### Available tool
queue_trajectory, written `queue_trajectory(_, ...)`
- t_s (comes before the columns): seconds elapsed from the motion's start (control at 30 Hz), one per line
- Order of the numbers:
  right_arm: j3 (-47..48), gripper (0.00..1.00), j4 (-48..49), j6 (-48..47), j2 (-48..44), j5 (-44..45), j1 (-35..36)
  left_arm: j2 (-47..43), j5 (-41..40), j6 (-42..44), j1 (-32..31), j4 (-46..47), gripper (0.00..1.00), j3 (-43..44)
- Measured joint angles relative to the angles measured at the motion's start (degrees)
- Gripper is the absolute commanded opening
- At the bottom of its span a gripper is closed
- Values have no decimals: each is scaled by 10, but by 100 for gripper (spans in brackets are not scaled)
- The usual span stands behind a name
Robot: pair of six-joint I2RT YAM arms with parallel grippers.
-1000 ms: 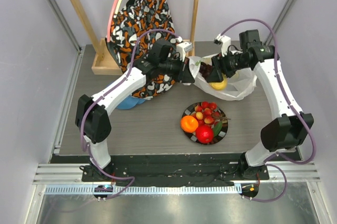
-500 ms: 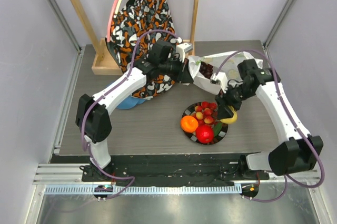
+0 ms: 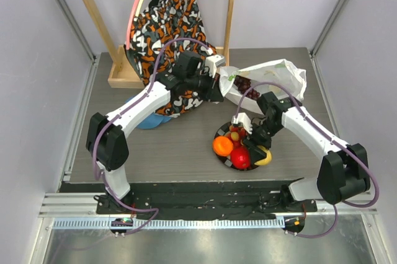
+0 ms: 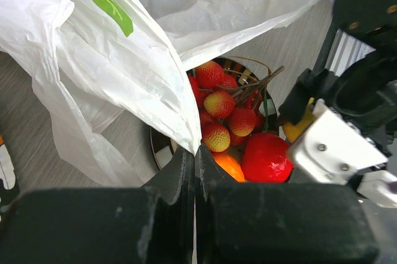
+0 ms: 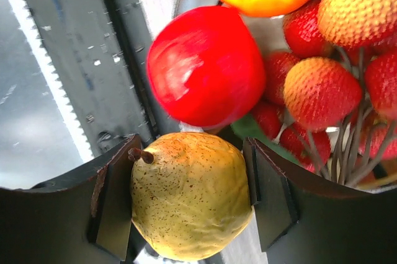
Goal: Take the fake fruits out of the plastic bag
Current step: Place the fake fruit on the plate.
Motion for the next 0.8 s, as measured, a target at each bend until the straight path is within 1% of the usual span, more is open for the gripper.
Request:
queue_trajectory(0.33, -72, 35, 125, 4, 2, 21, 4, -18, -12, 16, 0, -10, 0, -8)
queue_trajectory(0.47, -90, 38, 163, 5, 2, 25, 8, -18, -13, 16, 0, -13, 0, -12)
queue_trajectory(0.53, -100, 44, 177, 7, 2, 27, 11, -18, -13, 16, 0, -14, 0, -12)
queue_trajectory(0.57, -104, 49, 182, 7, 2, 28, 13, -18, -13, 16, 0, -14, 0, -12)
queue_trajectory(0.67, -110, 75, 192, 11, -3, 30, 19, -18, -13, 16, 0, -14, 0, -12)
queue_trajectory(0.7, -111, 87, 193, 11, -7, 31, 20, -18, -13, 16, 0, -14, 0, -12)
queue_trajectory(0.77, -112, 97, 191, 17, -16, 34, 20, -18, -13, 16, 0, -14, 0, -12)
queue_trajectory(0.8, -112, 100, 189, 20, -21, 37, 21, -18, -13, 16, 0, -14, 0, -12)
